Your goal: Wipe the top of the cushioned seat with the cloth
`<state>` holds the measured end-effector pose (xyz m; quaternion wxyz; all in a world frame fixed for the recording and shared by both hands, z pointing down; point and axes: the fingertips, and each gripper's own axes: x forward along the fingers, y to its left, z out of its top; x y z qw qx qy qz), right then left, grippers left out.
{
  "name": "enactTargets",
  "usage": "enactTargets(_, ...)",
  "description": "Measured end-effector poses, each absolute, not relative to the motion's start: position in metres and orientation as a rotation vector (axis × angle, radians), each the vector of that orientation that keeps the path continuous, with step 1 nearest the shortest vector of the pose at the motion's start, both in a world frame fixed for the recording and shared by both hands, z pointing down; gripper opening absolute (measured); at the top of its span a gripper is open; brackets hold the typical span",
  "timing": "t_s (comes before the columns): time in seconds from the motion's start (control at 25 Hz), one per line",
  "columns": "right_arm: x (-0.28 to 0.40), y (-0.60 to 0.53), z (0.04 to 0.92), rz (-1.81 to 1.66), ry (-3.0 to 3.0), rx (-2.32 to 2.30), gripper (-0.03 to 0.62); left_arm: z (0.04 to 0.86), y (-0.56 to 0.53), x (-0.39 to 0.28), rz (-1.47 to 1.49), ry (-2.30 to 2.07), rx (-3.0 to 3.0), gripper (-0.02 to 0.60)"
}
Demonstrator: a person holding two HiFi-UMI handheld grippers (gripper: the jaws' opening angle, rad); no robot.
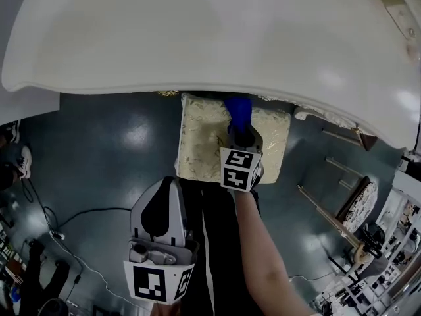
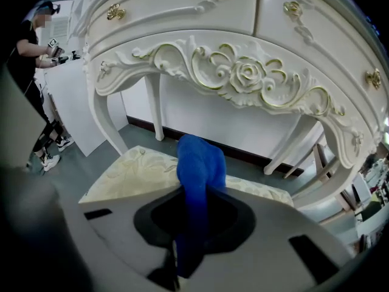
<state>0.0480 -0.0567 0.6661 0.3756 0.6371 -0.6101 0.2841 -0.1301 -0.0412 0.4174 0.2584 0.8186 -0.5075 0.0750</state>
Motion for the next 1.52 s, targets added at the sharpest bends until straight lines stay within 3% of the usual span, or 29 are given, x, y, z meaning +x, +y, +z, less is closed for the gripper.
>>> enactTargets(1.52, -0.083, -0.096, 0.667, 0.677, -1.783, 1.426, 0.061, 0.414, -0.035, -0.218, 0.082, -1.637, 2.028, -0.008)
